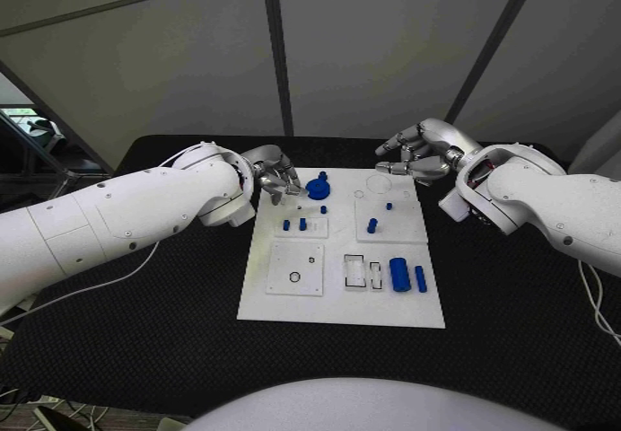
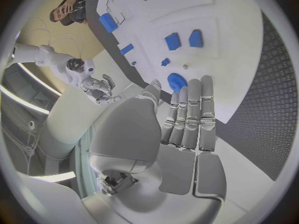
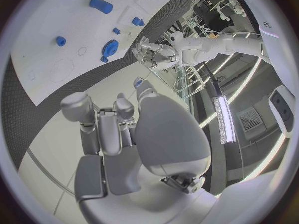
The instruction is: Assemble the parts on the task board
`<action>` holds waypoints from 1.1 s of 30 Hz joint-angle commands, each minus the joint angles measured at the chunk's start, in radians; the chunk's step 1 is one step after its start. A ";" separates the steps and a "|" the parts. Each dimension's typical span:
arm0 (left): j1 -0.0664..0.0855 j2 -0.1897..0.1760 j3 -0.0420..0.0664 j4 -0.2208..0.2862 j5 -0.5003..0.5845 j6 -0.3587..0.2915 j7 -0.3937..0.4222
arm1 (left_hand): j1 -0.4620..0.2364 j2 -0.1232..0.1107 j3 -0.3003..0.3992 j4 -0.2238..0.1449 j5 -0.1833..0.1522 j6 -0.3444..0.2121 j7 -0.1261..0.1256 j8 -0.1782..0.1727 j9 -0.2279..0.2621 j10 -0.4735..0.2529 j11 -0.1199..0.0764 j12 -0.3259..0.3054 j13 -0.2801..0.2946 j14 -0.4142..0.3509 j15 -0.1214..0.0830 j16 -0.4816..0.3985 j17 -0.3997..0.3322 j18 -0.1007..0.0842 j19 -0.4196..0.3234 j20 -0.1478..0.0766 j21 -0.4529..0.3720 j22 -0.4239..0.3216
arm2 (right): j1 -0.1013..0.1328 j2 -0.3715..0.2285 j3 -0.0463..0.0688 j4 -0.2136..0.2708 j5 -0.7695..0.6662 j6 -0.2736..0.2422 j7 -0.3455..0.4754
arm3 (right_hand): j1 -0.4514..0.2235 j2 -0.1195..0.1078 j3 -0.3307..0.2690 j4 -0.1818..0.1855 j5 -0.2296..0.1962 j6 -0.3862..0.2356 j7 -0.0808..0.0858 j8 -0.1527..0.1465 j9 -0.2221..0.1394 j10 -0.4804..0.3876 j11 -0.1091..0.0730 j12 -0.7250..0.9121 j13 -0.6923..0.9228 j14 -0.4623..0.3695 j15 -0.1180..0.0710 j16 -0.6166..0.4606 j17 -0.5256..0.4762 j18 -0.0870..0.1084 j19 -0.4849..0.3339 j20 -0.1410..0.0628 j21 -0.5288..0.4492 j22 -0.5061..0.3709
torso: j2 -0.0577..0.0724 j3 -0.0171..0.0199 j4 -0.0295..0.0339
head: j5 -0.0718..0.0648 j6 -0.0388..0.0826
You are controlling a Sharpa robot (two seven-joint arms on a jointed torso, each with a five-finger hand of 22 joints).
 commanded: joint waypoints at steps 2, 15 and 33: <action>-0.009 0.020 -0.003 -0.009 -0.118 -0.140 0.272 | 0.071 -0.018 0.028 -0.033 0.003 0.026 -0.007 -0.042 -0.043 0.003 0.000 -0.053 -0.064 0.008 -0.004 -0.005 -0.042 -0.011 0.024 0.012 -0.024 -0.026 | 0.001 0.001 0.001 -0.001 -0.002 -0.003 0.006 | -0.002 0.010 0.001 0.006 0.008 0.004 -0.002 0.004 -0.002 -0.008 0.000 -0.004 -0.002 0.043 -0.006 -0.007 0.009 0.012 -0.006 -0.004 -0.007 -0.002 | 0.001 0.0005 -0.0042 | -0.006 0.008; -0.024 0.110 -0.029 -0.080 -0.402 -0.050 0.305 | 0.073 -0.075 0.072 -0.039 0.001 0.152 -0.031 -0.167 -0.147 0.080 -0.020 -0.138 -0.206 0.215 -0.027 0.335 0.125 -0.014 0.171 -0.014 0.105 0.064 | 0.001 0.008 0.001 -0.003 -0.019 -0.002 0.007 | -0.001 0.010 0.002 0.006 0.008 0.004 -0.002 0.004 -0.002 -0.009 0.000 -0.004 -0.002 0.043 -0.006 -0.007 0.008 0.011 -0.006 -0.004 -0.007 -0.002 | 0.001 0.0003 -0.0029 | -0.017 0.016; -0.033 0.167 -0.032 -0.159 -0.479 0.028 0.260 | 0.073 -0.078 0.092 -0.041 0.003 0.194 -0.033 -0.200 -0.167 0.101 -0.021 -0.167 -0.242 0.278 -0.029 0.449 0.206 -0.043 0.258 -0.015 0.298 0.215 | 0.001 0.011 0.001 -0.001 -0.021 -0.001 0.006 | 0.001 0.011 0.003 0.005 0.010 0.004 -0.002 0.004 -0.002 -0.008 0.000 -0.004 -0.002 0.044 -0.006 -0.006 0.009 0.011 -0.005 -0.004 -0.007 -0.002 | 0.001 -0.0002 -0.0014 | -0.022 0.014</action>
